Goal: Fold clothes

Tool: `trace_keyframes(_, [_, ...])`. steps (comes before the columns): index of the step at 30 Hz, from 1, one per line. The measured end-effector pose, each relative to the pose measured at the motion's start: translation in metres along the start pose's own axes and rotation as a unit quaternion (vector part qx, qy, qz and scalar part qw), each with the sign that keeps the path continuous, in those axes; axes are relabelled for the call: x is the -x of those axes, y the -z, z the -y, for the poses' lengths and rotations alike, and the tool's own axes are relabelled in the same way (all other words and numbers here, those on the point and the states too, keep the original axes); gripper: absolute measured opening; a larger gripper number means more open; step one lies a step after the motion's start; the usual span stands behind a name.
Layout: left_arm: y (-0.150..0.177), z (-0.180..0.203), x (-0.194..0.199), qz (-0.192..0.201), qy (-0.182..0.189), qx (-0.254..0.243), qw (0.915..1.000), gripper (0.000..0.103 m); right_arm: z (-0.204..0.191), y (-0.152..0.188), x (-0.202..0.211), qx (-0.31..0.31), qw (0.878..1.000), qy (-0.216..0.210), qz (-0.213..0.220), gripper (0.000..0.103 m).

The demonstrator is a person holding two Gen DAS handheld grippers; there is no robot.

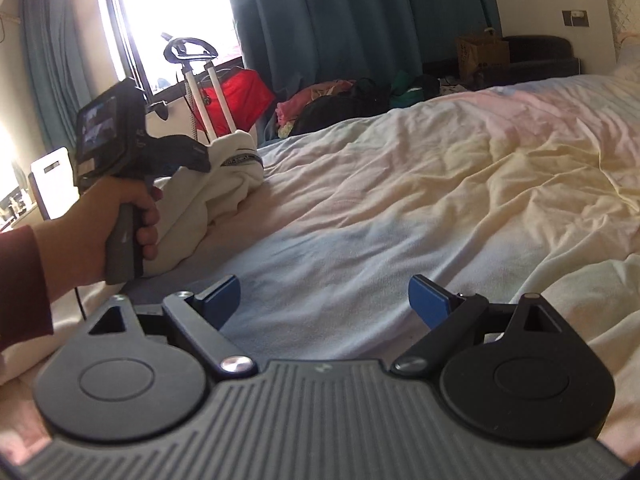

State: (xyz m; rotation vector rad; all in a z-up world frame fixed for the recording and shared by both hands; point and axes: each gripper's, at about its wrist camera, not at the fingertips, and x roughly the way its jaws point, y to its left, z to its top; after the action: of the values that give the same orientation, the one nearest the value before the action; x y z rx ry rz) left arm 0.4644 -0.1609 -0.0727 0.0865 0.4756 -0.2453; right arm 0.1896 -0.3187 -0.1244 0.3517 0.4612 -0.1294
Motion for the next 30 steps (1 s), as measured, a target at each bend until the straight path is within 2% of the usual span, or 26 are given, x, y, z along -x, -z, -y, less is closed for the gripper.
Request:
trace_keyframes(4, [-0.001,-0.006,0.066,0.030,0.038,0.013,0.9988,0.007,-0.001,-0.001,0.001,-0.008,1.000,0.000,0.007,0.092])
trace_keyframes(9, [0.014,-0.018,0.174,0.038,0.084,-0.016,0.9956,0.006,-0.013,0.000,0.018,0.012,1.000,-0.021,0.011,0.092])
trace_keyframes(11, [0.028,-0.026,0.217,0.039,0.094,-0.012,0.9947,0.006,-0.020,0.000,0.031,0.031,0.999,-0.023,0.024,0.092])
trace_keyframes(15, [0.079,-0.047,0.284,0.017,0.093,0.049,0.9943,0.006,-0.026,-0.001,0.052,0.050,0.997,-0.028,0.043,0.092])
trace_keyframes(19, [0.122,-0.063,0.313,-0.016,0.076,0.079,0.9938,0.005,-0.026,0.002,0.058,0.037,0.997,-0.055,0.036,0.092])
trace_keyframes(21, [0.126,-0.069,0.315,-0.010,0.073,0.100,0.9923,0.005,-0.025,0.005,0.057,0.024,0.997,-0.072,0.025,0.088])
trace_keyframes(23, [0.129,-0.078,0.317,0.001,0.073,0.129,0.9890,0.005,-0.028,0.009,0.054,0.012,0.997,-0.080,0.004,0.070])
trace_keyframes(27, [0.132,-0.094,0.311,0.015,0.089,0.186,0.9784,0.004,-0.028,0.009,0.040,-0.035,0.992,-0.114,-0.036,0.064])
trace_keyframes(30, [0.140,-0.100,0.306,0.020,0.107,0.204,0.9729,0.004,-0.037,-0.009,0.015,-0.049,0.989,-0.131,-0.057,0.064])
